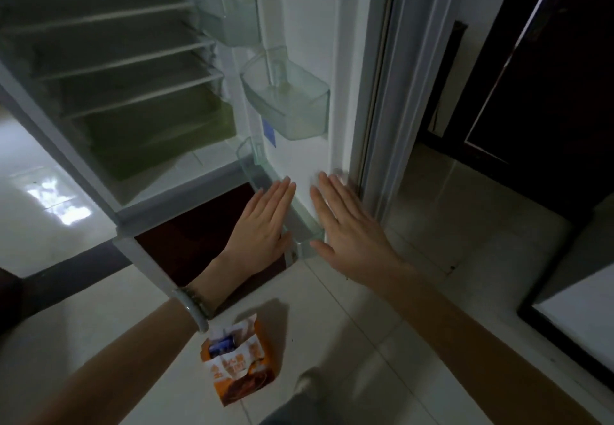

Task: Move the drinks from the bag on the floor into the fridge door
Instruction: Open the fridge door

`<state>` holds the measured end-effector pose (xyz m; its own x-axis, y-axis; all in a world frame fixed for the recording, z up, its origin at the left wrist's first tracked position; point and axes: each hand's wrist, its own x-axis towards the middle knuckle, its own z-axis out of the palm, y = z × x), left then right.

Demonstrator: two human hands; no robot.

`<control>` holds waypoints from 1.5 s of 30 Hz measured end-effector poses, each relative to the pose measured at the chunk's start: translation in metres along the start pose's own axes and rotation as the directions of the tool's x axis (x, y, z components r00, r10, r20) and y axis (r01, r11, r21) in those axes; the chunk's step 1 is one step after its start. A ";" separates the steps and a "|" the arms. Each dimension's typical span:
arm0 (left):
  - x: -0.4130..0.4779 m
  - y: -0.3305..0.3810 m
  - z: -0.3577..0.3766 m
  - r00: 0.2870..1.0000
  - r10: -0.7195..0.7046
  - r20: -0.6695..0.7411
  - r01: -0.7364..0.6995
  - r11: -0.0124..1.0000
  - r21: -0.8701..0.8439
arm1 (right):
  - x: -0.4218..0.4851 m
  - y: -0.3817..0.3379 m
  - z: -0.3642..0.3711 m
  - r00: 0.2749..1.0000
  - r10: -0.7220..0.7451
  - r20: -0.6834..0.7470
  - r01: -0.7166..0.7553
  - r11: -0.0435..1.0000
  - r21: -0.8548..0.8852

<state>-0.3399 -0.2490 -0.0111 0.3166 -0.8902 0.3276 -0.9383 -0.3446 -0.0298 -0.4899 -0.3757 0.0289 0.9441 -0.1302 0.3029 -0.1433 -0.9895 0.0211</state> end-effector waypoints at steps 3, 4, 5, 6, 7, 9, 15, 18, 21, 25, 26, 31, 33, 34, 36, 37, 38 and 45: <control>0.036 -0.007 0.006 0.998 0.059 -0.013 -0.059 0.998 0.019 | 0.023 0.018 0.010 0.998 0.050 -0.024 -0.052 0.993 -0.105; 0.048 -0.010 0.009 0.998 0.068 -0.011 -0.067 0.997 0.030 | 0.028 0.024 0.014 0.995 0.097 -0.032 -0.101 0.984 -0.149; 0.059 -0.013 0.012 0.998 0.069 -0.010 -0.068 0.997 0.039 | 0.031 0.030 0.018 0.988 0.145 -0.053 -0.152 0.972 -0.179; 0.070 -0.017 0.015 0.997 0.071 -0.010 -0.071 0.996 0.051 | 0.032 0.035 0.022 0.980 0.180 -0.082 -0.193 0.962 -0.192; 0.080 -0.019 0.019 0.997 0.082 -0.004 -0.081 0.995 0.062 | 0.032 0.039 0.025 0.973 0.206 -0.102 -0.223 0.954 -0.200; 0.099 -0.023 0.026 0.993 0.120 0.009 -0.121 0.989 0.084 | 0.033 0.045 0.028 0.963 0.243 -0.119 -0.265 0.938 -0.224; 0.138 -0.023 0.050 0.971 0.238 0.009 -0.238 0.969 0.072 | 0.044 0.076 0.033 0.926 0.359 -0.117 -0.377 0.898 -0.226; 0.155 -0.023 0.052 0.968 0.249 -0.021 -0.247 0.968 0.050 | 0.050 0.098 0.034 0.919 0.385 -0.083 -0.394 0.891 -0.224; 0.170 -0.024 0.055 0.973 0.229 -0.023 -0.229 0.973 0.021 | 0.057 0.121 0.033 0.913 0.405 -0.051 -0.406 0.889 -0.210; 0.175 -0.023 0.079 0.974 0.223 0.046 -0.222 0.975 -0.020 | 0.065 0.151 0.031 0.909 0.414 -0.047 -0.415 0.890 -0.190; 0.174 -0.022 0.088 0.971 0.224 0.082 -0.222 0.975 -0.028 | 0.067 0.159 0.031 0.911 0.410 -0.039 -0.410 0.892 -0.193; 0.174 -0.019 0.126 0.949 0.200 0.244 -0.199 0.980 -0.026 | 0.079 0.200 0.031 0.916 0.401 0.004 -0.393 0.900 -0.188; 0.177 -0.019 0.136 0.942 0.175 0.286 -0.176 0.984 -0.021 | 0.084 0.213 0.032 0.921 0.390 0.005 -0.383 0.907 -0.175; 0.180 -0.019 0.140 0.938 0.164 0.306 -0.168 0.986 -0.014 | 0.087 0.220 0.031 0.924 0.381 0.007 -0.375 0.912 -0.169; 0.186 -0.019 0.147 0.932 0.146 0.331 -0.152 0.988 -0.008 | 0.091 0.233 0.032 0.930 0.367 0.028 -0.358 0.921 -0.155; 0.189 -0.019 0.150 0.931 0.140 0.338 -0.145 0.989 -0.008 | 0.094 0.238 0.032 0.932 0.361 0.030 -0.353 0.924 -0.149; 0.192 -0.020 0.153 0.931 0.138 0.338 -0.144 0.990 -0.008 | 0.096 0.244 0.033 0.933 0.358 0.026 -0.351 0.925 -0.145; 0.210 -0.024 0.177 0.914 0.094 0.396 -0.101 0.995 -0.003 | 0.112 0.274 0.049 0.927 0.365 0.088 -0.352 0.927 -0.131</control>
<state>-0.2266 -0.4806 -0.1085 0.2561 -0.9636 -0.0770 -0.9659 -0.2520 -0.0600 -0.4086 -0.6647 0.0223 0.8489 -0.4872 0.2051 -0.5042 -0.8628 0.0376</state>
